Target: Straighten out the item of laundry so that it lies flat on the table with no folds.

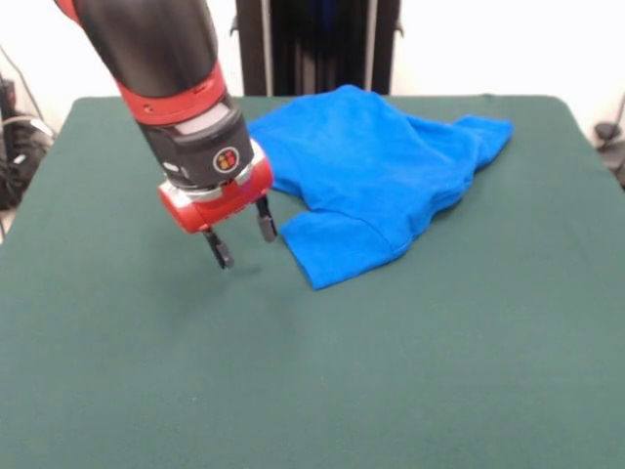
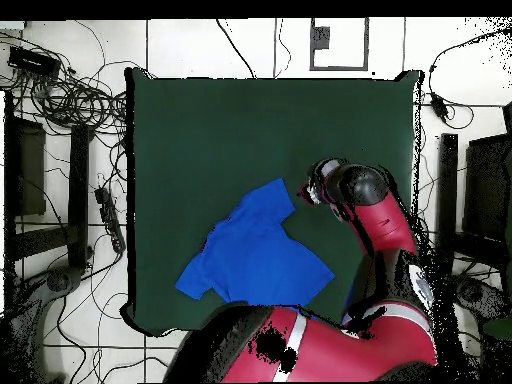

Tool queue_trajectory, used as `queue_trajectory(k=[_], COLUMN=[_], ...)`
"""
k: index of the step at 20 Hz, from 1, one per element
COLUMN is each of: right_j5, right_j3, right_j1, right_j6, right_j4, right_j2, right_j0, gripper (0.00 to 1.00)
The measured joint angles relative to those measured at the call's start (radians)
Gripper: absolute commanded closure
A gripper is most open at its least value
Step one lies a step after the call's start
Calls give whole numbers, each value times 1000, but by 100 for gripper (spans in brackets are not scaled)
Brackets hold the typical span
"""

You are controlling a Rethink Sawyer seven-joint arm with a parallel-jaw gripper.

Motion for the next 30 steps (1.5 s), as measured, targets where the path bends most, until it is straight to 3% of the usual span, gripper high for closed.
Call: queue_trajectory(k=[19,30], right_j5=[-67,-126], right_j3=[18,7], right_j1=[4,25], right_j6=[0,0], right_j4=[2,8], right_j2=[5,4], right_j0=[134,138], gripper=[0,0])
